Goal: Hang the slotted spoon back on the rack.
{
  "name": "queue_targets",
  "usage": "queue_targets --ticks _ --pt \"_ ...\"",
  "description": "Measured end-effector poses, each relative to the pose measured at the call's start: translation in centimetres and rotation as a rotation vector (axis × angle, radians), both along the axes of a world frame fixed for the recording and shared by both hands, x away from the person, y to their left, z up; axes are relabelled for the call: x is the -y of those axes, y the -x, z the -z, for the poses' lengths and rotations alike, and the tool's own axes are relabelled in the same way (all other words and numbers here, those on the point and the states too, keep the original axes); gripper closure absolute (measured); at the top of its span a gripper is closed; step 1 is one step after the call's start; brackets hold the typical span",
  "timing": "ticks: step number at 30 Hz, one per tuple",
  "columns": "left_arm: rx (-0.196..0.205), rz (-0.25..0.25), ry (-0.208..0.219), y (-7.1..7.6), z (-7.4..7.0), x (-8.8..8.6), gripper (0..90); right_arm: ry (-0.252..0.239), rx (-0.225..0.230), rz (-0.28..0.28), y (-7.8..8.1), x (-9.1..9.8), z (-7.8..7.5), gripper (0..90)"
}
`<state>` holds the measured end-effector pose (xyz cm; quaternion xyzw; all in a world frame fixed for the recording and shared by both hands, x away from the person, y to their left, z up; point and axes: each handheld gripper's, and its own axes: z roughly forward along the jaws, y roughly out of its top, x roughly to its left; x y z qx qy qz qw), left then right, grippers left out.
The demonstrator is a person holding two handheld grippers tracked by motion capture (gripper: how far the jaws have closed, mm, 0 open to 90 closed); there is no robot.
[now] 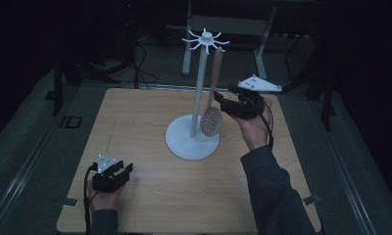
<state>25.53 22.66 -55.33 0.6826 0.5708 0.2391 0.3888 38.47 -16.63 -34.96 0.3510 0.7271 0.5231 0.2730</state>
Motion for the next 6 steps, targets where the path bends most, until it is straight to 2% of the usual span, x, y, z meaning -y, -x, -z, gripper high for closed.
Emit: queue_targets --ticks 6 --pt "-0.003 0.000 -0.003 0.0 0.0 0.0 57.6 0.000 -0.025 0.024 0.5 1.6 1.7 40.8"
